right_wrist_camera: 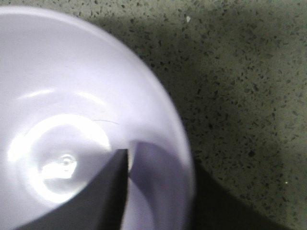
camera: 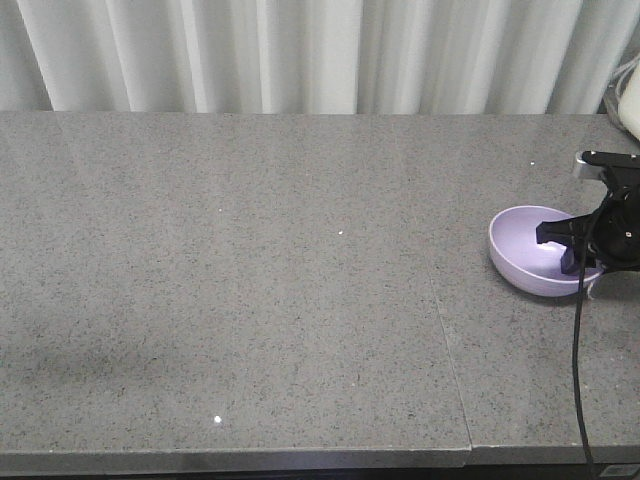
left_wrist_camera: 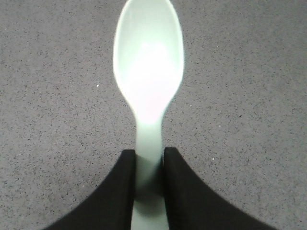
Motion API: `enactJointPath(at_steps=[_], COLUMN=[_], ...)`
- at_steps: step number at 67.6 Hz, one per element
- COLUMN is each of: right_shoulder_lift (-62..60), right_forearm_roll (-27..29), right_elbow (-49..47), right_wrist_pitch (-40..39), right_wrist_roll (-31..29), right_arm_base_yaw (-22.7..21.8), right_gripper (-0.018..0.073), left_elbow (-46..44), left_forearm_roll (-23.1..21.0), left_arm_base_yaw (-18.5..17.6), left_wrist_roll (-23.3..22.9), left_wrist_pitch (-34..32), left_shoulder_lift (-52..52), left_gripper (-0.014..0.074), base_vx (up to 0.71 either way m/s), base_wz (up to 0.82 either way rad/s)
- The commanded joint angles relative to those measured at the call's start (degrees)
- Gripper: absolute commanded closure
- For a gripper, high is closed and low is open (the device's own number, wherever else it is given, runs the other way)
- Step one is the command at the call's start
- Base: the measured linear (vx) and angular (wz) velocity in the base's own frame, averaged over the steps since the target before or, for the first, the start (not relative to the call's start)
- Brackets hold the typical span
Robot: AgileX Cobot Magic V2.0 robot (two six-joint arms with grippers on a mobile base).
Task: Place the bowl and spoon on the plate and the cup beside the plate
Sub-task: 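Lower the right gripper onto the lilac bowl's rim, then grip the bowl rim with the right gripper and lift it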
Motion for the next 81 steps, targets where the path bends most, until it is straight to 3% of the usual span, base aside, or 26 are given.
enactJointPath(at_steps=[1,3,22,62,81], right_shoulder_lift=[-2.7,-2.8,-8.1,-36.8,-43.6], right_forearm_roll=[0.2,0.2,0.2,0.2,0.2], right_elbow=[-1.6,-1.6,-1.6,-1.6,-1.6], right_wrist_pitch=[-1.8,-1.8,0.3,12.4,16.9], right_wrist_roll=[-0.1,-0.1,-0.3,-0.5,-0.5], right_arm_base_yaw=[-0.4,-0.4,-0.4,-0.4,-0.4], right_gripper=[0.0538,0.0577,0.0568,0.0566,0.0566], left_elbow=[-1.2,-1.2,-1.2,-1.2,-1.2], left_forearm_roll=[0.0,0.0,0.0,0.0,0.0], left_arm_base_yaw=[-0.3,-0.3,-0.3,-0.3,-0.3], left_wrist_roll=[0.1,0.1,0.1,0.1,0.1], left_wrist_pitch=[-1.6,-1.6,-1.6,-1.7,-1.7], left_shoulder_lift=[-0.9,-0.9,-0.9,-0.9,-0.9], left_gripper=[0.0603,0.0603,0.0603,0.0603,0.0603], base_vx=[0.00,0.00,0.00,0.00,0.00], base_wz=[0.00,0.00,0.00,0.00,0.00])
